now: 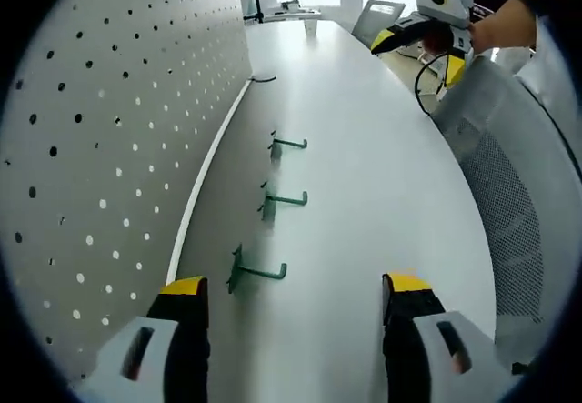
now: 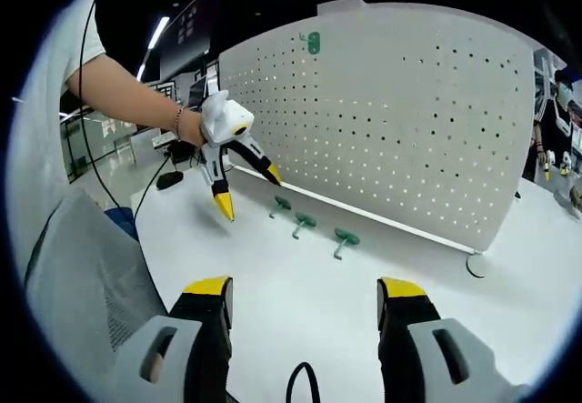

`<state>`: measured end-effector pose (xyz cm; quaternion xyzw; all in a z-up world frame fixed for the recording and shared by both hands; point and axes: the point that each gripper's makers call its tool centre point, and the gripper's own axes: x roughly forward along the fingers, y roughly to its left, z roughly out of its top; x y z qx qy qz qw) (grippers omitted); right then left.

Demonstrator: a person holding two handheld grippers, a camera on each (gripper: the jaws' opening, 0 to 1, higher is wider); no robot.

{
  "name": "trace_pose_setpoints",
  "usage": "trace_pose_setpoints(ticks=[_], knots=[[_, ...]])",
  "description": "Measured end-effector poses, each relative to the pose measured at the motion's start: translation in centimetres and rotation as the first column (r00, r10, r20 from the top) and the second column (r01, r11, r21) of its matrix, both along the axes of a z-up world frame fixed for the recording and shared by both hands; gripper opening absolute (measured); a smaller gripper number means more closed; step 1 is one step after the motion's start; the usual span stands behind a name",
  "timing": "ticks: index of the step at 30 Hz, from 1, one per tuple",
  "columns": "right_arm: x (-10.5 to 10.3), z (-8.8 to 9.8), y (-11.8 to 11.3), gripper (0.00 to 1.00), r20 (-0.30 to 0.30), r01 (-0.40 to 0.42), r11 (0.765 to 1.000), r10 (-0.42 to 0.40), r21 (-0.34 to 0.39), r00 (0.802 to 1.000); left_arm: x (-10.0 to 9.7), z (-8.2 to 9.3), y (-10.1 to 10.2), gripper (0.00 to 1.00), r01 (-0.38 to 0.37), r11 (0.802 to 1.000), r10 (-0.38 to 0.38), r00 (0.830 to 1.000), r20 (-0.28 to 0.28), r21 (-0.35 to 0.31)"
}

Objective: Insert the hook assembly into the mounting plate slot until the hook locks in place.

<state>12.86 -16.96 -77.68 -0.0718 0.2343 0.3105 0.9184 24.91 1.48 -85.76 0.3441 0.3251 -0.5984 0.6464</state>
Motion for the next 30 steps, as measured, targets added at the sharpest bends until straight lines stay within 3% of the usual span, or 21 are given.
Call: trace_pose_setpoints(ticks=[16, 30], knots=[[0.1, -0.1, -0.6, 0.62, -0.008, 0.018, 1.0, -0.018, -0.004, 1.0, 0.9, -2.3, -0.5, 0.79, 0.039, 0.998, -0.038, 0.999, -0.035, 0.046], [0.0, -0.4, -0.8, 0.62, -0.017, 0.025, 1.0, -0.025, -0.004, 1.0, 1.1, -2.7, -0.5, 0.8, 0.062, 0.997, -0.059, 0.997, -0.053, 0.055]])
